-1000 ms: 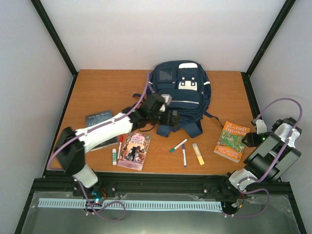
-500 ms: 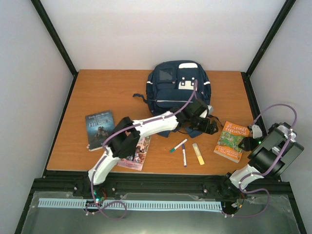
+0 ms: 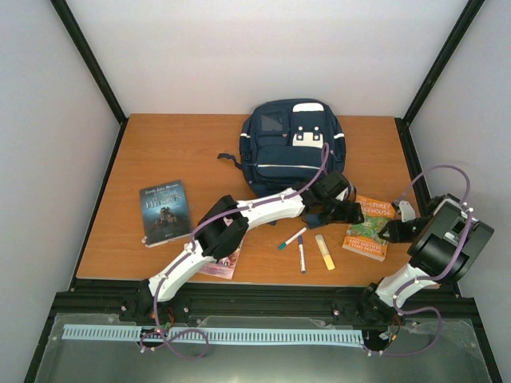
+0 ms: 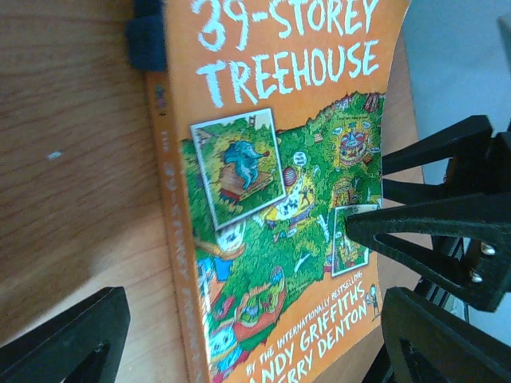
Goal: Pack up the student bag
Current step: Pick up the book from the center of the board.
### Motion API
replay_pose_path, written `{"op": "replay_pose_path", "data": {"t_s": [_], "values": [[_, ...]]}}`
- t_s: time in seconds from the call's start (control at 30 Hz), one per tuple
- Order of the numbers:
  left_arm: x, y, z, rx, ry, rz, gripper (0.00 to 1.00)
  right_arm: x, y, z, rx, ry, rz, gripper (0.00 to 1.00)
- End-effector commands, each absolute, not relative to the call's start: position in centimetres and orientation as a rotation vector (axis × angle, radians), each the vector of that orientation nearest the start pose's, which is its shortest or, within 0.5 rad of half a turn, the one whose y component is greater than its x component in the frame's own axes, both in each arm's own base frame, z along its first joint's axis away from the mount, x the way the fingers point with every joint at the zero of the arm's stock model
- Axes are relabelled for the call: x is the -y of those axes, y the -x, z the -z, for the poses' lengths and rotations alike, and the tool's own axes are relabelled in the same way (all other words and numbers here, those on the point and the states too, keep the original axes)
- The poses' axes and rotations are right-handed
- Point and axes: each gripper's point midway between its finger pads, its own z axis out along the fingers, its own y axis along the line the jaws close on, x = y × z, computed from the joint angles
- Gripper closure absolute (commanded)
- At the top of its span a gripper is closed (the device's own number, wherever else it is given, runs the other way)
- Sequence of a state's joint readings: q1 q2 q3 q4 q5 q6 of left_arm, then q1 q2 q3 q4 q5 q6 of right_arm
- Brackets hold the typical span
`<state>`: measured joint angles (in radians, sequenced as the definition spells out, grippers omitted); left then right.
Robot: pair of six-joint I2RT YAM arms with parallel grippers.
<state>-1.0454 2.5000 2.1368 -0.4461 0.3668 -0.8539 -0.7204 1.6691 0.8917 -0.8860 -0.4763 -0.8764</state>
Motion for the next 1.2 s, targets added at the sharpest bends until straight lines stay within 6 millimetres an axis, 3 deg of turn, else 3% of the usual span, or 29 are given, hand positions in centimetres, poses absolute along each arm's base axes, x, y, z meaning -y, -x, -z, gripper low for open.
{"op": "replay_pose_path", "data": {"t_s": [0.0, 0.13, 0.33, 0.47, 0.63, 0.93, 1.17], "values": [[58.3, -27.1, -3.9, -2.809, -0.327, 1.125, 0.11, 8.9, -23.9, 0.7, -2.86, 0.304, -0.53, 0.57], [57.2, -27.4, -2.9, -2.837, -0.285, 1.08, 0.11, 8.7, -25.1, -0.1, -2.836, 0.319, -0.538, 0.58], [54.2, -28.2, -2.5, -2.847, -0.212, 0.973, 0.13, 10.2, -27.4, -5.1, -2.709, 0.166, -0.65, 0.51], [54.3, -28.6, -3.0, -2.827, -0.207, 1.025, 0.14, 10.1, -27.9, -6.1, -2.676, 0.141, -0.665, 0.5], [55.0, -28.4, -2.7, -2.824, -0.189, 1.147, 0.14, 10.1, -28.0, -5.1, -2.689, 0.11, -0.695, 0.5], [55.2, -28.4, -1.0, -2.858, -0.177, 1.136, 0.18, 10.3, -28.7, -3.5, -2.685, 0.039, -0.732, 0.51], [55.4, -28.4, -0.5, -2.884, -0.169, 1.122, 0.17, 12.6, -28.2, -0.8, -2.795, -0.015, -0.564, 0.66]]}}
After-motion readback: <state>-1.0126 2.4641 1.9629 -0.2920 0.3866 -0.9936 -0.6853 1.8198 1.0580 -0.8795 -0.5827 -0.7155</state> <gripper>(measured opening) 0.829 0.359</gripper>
